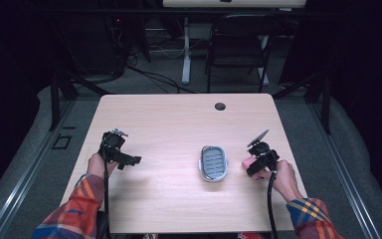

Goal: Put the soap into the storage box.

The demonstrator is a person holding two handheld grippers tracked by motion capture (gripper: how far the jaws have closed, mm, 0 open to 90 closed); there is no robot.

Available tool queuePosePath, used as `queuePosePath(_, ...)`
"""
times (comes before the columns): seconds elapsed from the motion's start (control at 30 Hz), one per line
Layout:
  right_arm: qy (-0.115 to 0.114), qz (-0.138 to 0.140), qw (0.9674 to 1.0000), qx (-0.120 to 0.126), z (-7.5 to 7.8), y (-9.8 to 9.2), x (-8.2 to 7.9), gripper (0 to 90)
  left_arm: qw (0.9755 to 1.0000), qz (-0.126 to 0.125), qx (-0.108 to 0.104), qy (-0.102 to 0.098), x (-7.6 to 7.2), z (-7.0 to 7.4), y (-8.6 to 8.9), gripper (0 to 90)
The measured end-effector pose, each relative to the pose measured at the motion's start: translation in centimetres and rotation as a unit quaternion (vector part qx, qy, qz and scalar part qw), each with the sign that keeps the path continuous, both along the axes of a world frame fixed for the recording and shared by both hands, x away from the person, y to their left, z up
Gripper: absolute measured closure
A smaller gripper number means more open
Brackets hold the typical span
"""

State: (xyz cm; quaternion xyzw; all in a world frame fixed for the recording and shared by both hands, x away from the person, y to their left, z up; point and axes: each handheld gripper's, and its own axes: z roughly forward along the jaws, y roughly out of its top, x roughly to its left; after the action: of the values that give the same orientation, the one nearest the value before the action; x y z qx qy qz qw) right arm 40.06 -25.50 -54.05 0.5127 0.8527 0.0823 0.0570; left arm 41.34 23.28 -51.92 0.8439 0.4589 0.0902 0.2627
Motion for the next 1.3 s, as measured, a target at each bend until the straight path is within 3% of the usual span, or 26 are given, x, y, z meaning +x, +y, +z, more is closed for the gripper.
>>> queuePosePath(0.1, -0.013, -0.012, 0.9998, 0.006, -0.1, 0.0, -0.1, 37.3, 1.0, 0.0, 0.0, -0.001, 0.0, 0.0, 0.0, 0.0)
queuePosePath(0.23, -0.007, -0.009, 0.9999, 0.01, 0.4, -0.3, -0.1, 37.3, 1.0, 0.0, -0.001, -0.005, -0.2, 0.2, 0.0, 0.0)
queuePosePath(0.33, -0.023, -0.019, 0.9992, 0.026, 0.6, -0.3, -0.3, 37.3, 1.0, 0.002, 0.0, -0.005, -0.2, 0.2, -0.1, 0.0)
queuePosePath(0.37, -0.014, -0.008, 0.9998, 0.014, 1.0, -0.4, -0.2, 37.3, 1.0, 0.002, 0.0, -0.005, -0.2, 0.2, -0.1, 0.0)
queuePosePath(0.63, -0.022, 0.0, 0.9992, 0.034, 2.1, -0.4, -0.5, 37.4, 0.9999, -0.008, 0.005, -0.007, 0.0, 0.2, -0.6, 0.0)
queuePosePath(0.87, -0.026, -0.003, 0.9992, 0.031, 2.6, -0.6, -0.7, 37.3, 0.9999, -0.007, 0.0, -0.013, -0.3, 0.5, -0.4, 0.0)
queuePosePath(0.93, -0.021, 0.007, 0.9995, 0.021, 2.9, -0.6, -0.8, 37.4, 0.9998, -0.009, -0.001, -0.017, -0.4, 0.6, -0.4, 0.0)
queuePosePath(1.0, -0.033, 0.001, 0.999, 0.029, 2.9, -0.4, -1.0, 37.4, 0.9998, -0.012, -0.001, -0.017, -0.4, 0.6, -0.5, 0.0)
queuePosePath(1.3, -0.026, 0.019, 0.9991, 0.028, 4.3, -0.6, -0.8, 37.4, 0.9998, -0.01, -0.004, -0.015, -0.3, 0.3, -0.4, 0.0)
